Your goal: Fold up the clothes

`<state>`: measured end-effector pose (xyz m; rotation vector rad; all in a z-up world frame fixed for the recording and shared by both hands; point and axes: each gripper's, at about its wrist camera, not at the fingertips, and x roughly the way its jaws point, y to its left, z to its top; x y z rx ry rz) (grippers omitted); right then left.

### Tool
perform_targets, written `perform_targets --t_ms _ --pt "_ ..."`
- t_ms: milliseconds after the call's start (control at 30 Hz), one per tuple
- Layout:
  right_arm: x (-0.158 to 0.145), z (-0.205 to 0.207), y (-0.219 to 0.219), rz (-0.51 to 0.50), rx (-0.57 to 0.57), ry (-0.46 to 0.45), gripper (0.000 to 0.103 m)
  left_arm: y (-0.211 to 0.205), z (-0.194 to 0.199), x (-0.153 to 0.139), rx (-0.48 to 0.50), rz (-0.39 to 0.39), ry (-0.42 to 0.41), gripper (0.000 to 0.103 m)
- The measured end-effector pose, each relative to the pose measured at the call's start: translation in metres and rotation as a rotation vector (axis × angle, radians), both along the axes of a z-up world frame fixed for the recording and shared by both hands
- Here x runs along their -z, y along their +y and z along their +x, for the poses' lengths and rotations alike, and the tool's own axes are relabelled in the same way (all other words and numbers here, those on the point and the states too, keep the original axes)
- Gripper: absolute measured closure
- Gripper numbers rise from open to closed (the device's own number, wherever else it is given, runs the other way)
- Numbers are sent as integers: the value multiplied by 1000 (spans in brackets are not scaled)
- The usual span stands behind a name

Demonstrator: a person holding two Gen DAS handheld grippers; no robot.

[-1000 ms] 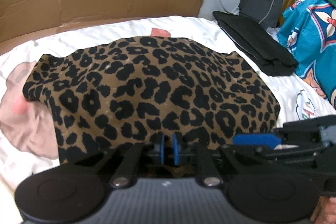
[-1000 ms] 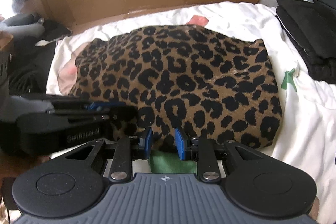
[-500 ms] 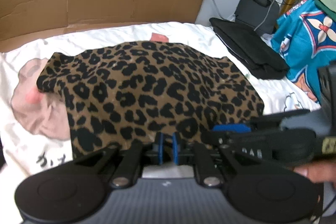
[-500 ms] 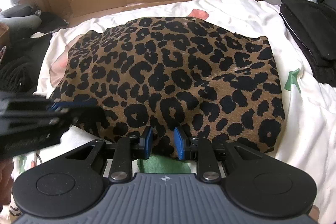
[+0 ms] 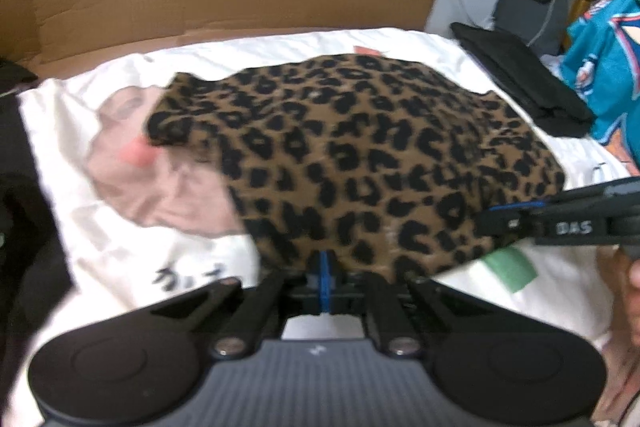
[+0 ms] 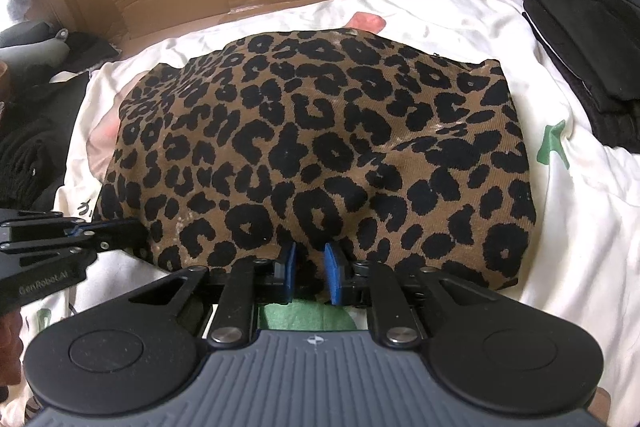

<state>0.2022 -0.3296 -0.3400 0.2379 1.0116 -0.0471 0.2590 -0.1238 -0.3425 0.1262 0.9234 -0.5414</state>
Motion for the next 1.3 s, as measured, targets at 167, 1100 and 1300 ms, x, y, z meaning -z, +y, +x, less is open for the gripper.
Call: perform_targets --t_ms 167,1100,1300 --pt "-1 0 -1 -5 -2 -4 82 11 4 4 -27 -8 15 100" --pt "-34 -57 -65 -11 116 -121 96 10 13 6 -16 11 27 100" --pt "-17 -48 -46 -34 25 -82 96 7 12 6 5 36 13 100"
